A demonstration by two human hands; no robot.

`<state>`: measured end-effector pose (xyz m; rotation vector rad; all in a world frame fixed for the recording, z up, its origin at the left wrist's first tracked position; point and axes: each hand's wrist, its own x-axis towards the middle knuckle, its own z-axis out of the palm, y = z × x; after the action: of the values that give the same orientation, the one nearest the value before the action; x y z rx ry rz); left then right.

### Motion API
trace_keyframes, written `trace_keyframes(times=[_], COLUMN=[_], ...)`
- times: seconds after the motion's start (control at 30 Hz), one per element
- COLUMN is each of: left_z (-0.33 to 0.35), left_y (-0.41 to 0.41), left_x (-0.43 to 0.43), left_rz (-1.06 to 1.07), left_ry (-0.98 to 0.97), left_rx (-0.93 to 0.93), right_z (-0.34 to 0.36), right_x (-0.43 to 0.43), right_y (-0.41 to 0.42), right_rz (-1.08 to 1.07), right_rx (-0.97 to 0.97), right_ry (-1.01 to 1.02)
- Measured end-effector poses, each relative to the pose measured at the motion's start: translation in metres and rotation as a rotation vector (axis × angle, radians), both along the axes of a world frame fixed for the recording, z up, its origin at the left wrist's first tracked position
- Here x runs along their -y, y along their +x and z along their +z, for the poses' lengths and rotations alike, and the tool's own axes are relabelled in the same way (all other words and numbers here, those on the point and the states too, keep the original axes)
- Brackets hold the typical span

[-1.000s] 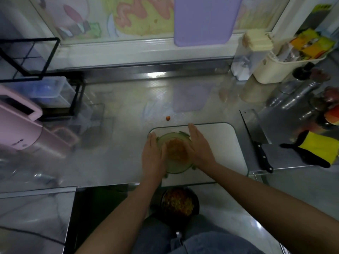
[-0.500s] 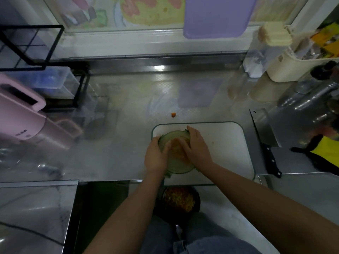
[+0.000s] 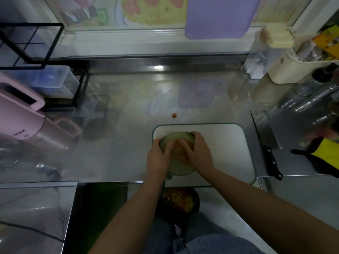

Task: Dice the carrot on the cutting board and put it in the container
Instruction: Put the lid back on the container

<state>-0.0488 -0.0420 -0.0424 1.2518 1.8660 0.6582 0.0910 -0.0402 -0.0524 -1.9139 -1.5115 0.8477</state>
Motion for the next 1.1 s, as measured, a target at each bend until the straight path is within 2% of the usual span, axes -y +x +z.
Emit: trace_keyframes(times=[0.23,0.47,0.57,0.63,0.73,0.8,1.1], left_z=[0.003,0.007,0.009,0.011,0.013,0.013,0.008], left_y=[-0.001,0.000,0.001,0.001,0.002,0.002,0.001], left_x=[-0.002,-0.002,-0.001,-0.001,-0.001,-0.001,-0.003], left_rz=[-0.029,-0.033,-0.043,-0.053,-0.070,-0.075,-0.037], left_ry=[0.012,-0.008,-0.019,-0.016,-0.003,0.008,0.024], left_rx=[-0.046,-0.004,0.002,-0.020,-0.060,-0.078,-0.086], right_z=[-0.002,0.006,0.025,0.039,0.047,0.041,0.037], right_x=[-0.004,0.001,0.003,0.005,0.005,0.003,0.004], right_y=[0.003,0.018,0.048,0.068,0.083,0.080,0.053], right_rz=[0.009,0.029,0.101,0.364,0.857,1.029,1.018], right_rx=[-0.056,-0.122,-0.035,0.048,0.346,0.526,0.680], right_ry=[0.015,-0.112,-0.182,-0.163,-0.041,0.067,0.288])
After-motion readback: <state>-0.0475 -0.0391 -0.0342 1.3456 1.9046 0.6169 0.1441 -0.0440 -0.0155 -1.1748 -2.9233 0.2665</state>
